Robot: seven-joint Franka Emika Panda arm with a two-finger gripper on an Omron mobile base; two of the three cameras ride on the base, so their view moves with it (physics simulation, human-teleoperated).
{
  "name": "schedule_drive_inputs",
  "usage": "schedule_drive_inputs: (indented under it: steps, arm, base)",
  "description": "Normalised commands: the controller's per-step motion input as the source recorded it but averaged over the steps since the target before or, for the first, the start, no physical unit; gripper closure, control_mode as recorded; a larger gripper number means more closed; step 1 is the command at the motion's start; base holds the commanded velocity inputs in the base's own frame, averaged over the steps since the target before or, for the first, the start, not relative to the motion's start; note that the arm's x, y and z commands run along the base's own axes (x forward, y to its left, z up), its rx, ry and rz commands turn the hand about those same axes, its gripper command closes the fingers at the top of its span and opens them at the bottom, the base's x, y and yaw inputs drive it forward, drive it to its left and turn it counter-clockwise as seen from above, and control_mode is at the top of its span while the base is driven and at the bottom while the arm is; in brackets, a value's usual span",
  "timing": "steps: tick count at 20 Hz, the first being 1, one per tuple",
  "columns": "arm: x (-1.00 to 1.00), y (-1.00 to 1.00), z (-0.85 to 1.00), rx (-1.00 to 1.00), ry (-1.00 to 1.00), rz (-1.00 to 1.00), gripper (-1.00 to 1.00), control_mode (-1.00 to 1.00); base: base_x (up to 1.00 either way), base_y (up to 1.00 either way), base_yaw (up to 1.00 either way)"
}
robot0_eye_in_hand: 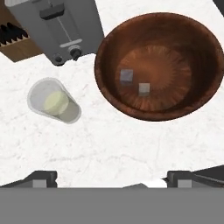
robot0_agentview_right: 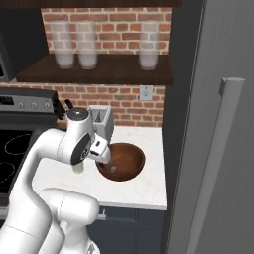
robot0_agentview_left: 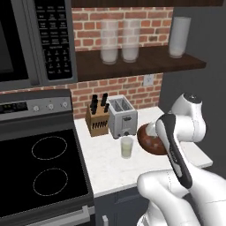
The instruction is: Grab a lemon wedge from the fridge and one ice cube from the ice bowl, and put them in the glass of lemonade.
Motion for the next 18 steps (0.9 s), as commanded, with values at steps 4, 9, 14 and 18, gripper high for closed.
schedule_drive_inputs:
  steps: [4, 9, 14, 18]
  arm:
    - [0.20, -0.27, 0.00, 0.15, 0.03, 0.00, -1.00, -1.00]
    - [0.30, -0.07, -0.14, 0.03, 0.04, 0.00, -1.00, -1.00]
    - [0.40, 0.00, -0.33, 0.00, 0.10, 0.00, -1.00, -1.00]
    - [0.39, 0.00, -0.35, 0.00, 0.09, 0.00, -1.00, -1.00]
  base:
    - [0.00, 0.00, 0.00]
    - [0.00, 0.00, 0.00]
    - [0.00, 0.00, 0.00]
    - [0.00, 0.00, 0.00]
